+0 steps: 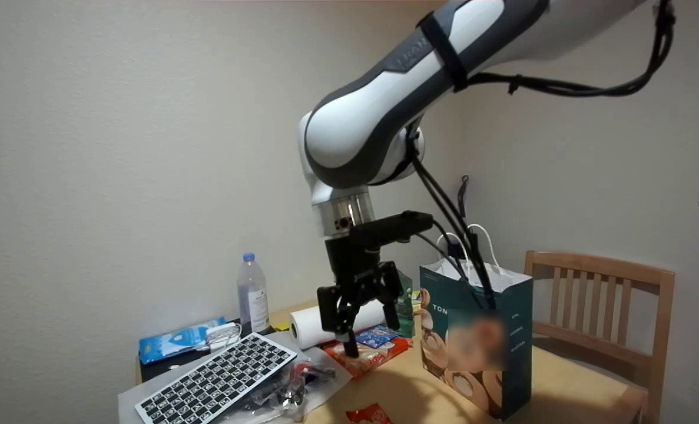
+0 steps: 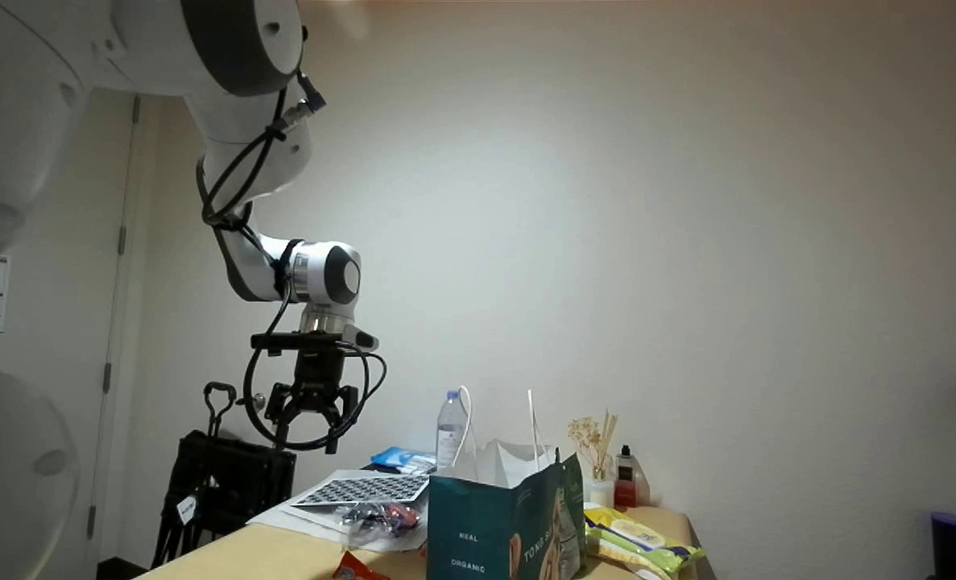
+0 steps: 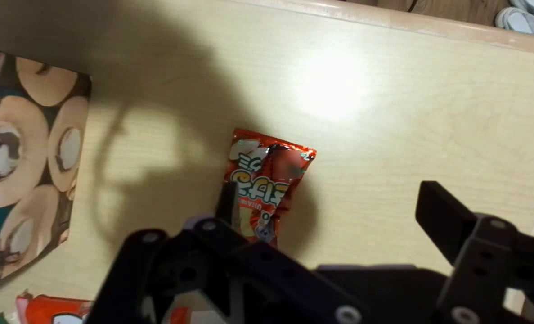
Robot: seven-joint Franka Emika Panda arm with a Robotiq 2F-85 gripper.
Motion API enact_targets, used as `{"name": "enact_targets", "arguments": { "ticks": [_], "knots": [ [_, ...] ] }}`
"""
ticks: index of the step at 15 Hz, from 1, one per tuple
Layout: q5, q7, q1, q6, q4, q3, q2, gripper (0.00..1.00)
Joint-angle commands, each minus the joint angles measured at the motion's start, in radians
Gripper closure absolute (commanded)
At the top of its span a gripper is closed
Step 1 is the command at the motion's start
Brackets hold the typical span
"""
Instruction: Put the orange sachet in the bag
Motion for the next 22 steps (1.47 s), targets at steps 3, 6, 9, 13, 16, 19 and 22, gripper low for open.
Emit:
{"name": "enact_targets", "arguments": {
  "ticks": [3,6,9,13,16,19,22],
  "knots": [
    [0.001,0.0,0.01,-0.002,0.025,-0.004,0.036,0.0],
    [0.01,0.134,0.007,0.056,0.008,-0.033,0.043,0.0],
    [-0.016,0.274,0.015,0.151,-0.06,-0.068,0.036,0.0],
    [0.031,0.303,-0.002,0.28,-0.171,-0.077,-0.009,0.0],
    [0.008,0.305,0.006,0.251,-0.117,-0.08,0.044,0.0],
    [0.047,0.244,-0.006,0.262,-0.107,-0.063,0.065,0.0],
    [0.084,0.183,-0.009,0.248,-0.029,-0.058,0.182,0.0]
  ]
}}
